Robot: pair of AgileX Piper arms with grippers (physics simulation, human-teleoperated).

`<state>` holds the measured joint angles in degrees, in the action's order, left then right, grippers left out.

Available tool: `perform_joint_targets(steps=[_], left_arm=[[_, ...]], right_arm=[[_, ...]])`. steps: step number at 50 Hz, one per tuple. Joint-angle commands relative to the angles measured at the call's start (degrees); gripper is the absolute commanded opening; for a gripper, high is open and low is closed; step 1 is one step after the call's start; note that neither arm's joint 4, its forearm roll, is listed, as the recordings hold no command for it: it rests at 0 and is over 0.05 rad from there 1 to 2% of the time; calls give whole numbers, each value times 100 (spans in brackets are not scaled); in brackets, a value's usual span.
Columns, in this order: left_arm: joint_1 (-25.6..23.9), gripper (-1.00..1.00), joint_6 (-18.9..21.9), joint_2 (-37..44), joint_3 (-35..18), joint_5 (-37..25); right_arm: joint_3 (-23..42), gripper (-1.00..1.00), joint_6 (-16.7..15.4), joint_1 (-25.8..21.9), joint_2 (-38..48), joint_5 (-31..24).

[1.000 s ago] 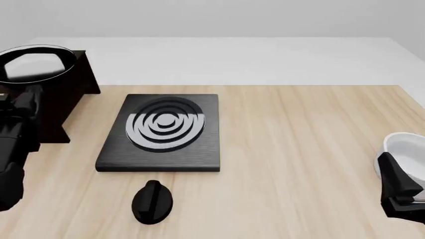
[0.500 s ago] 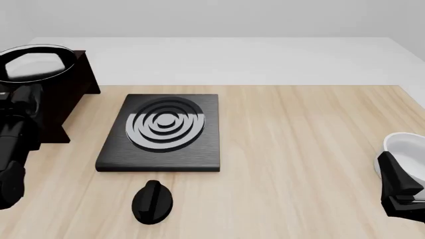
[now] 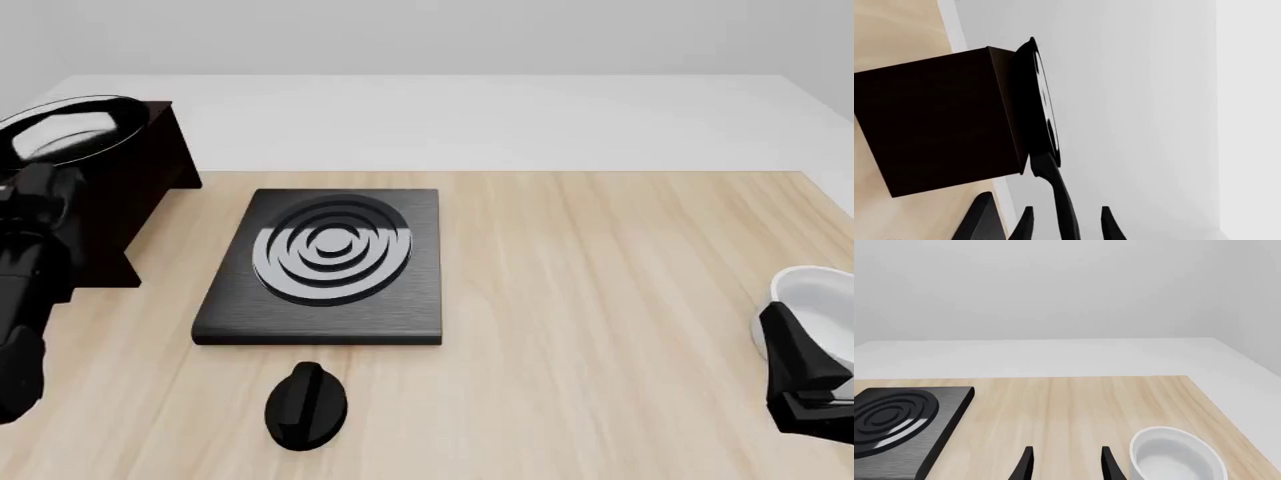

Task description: Put the frying pan on top of the cabinet.

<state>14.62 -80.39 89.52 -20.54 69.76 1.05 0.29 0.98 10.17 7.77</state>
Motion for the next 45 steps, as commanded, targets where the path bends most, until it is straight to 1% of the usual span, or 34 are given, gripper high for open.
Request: perform_joint_targets(steps=[1,12,24,31,35,36,45], left_arm=[[8,100,44,-156,130,8],[-35,100,39,-416,358,-15],[-45,100,50,-916,638,-185],[10,100,136,-1495,847,-450],[30,100,162,-1689,928,-555],[127,100,189,-1873,980,-643],[231,100,214,-2434,1150,-979]], right_arm=[[11,100,-4,-1,37,22],[-24,100,-23,-10,-20,1],[-55,100,-42,-22,-60,2],[-64,100,-49,-26,-67,10],[-55,100,-45,-26,-84,-12],[-50,100,-45,-25,-89,-17],[-43,100,-45,-30,-168,-93]])
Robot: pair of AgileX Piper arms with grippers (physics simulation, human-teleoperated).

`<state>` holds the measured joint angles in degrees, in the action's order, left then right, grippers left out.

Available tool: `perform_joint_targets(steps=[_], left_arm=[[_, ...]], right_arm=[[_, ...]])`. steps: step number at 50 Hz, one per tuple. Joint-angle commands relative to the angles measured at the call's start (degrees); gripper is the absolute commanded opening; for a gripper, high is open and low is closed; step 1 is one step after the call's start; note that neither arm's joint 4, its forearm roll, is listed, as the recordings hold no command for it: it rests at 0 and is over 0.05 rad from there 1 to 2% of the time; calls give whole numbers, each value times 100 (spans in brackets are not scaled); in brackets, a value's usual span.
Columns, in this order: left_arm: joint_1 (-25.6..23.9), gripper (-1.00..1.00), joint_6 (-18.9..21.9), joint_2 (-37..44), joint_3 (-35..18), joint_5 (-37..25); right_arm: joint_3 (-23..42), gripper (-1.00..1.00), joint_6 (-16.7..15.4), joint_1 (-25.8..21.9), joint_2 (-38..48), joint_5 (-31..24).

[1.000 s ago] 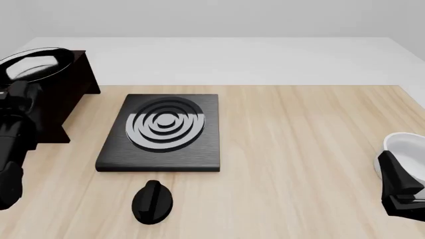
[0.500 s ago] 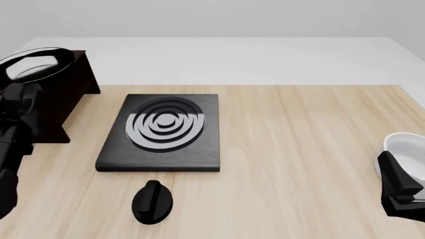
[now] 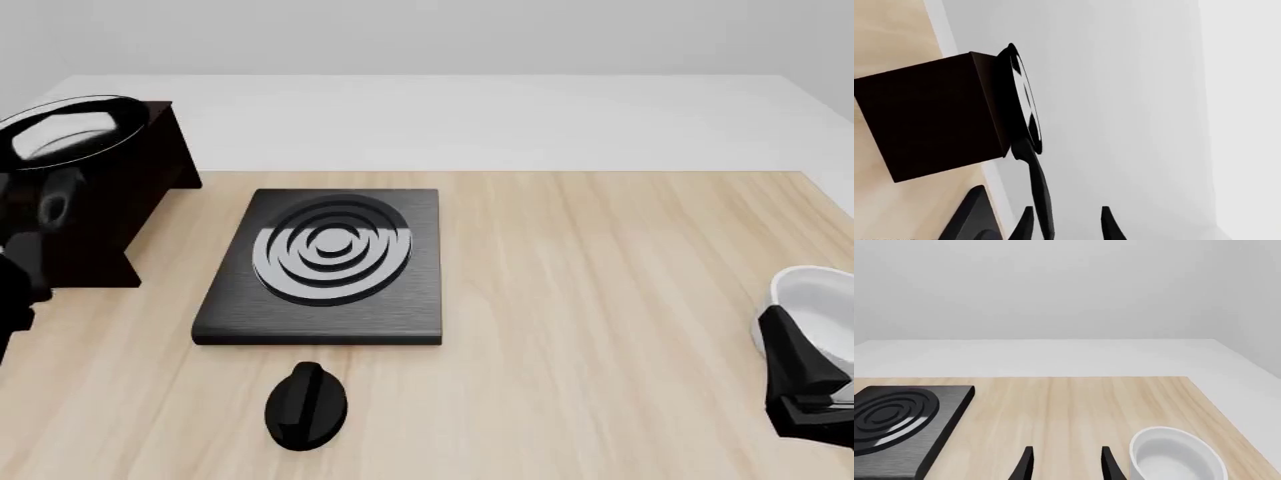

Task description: Put the frying pan on top of the cabinet.

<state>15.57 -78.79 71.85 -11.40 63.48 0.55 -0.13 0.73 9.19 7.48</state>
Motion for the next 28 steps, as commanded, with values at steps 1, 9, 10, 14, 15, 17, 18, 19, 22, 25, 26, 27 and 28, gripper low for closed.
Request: perform_joint_targets(steps=[1,9,10,14,15,17,18,19,22,25,26,27,28], left_arm=[[236,100,93,-876,288,-504],[578,100,142,-1624,443,-972],[584,100,143,-1733,452,-1043],[785,100,193,-2207,465,-1427],[851,100,195,-2336,476,-1530],[933,100,208,-2621,484,-1733],[971,100,207,-2737,489,-1838],[1013,100,220,-2891,488,-1931],[1091,100,225,-3218,479,-2236],[1106,100,216,-3551,473,-2508],[1099,100,213,-3647,480,-2597],[1098,100,223,-3754,471,-2698],[1122,100,220,-4011,460,-2946]], right_arm=[[19,100,-2,-3,-97,-100],[37,100,-5,-8,-234,-242],[38,100,-6,-9,-236,-245],[34,100,-6,-11,-255,-258],[34,100,-6,-11,-259,-260],[39,100,-14,-12,-284,-286],[40,100,-17,-12,-292,-294],[39,100,-21,-17,-294,-295],[52,100,-29,-21,-314,-325],[75,100,-40,-25,-365,-392],[80,100,-45,-24,-379,-410],[84,100,-45,-24,-387,-420],[84,100,-31,-16,-393,-427]])
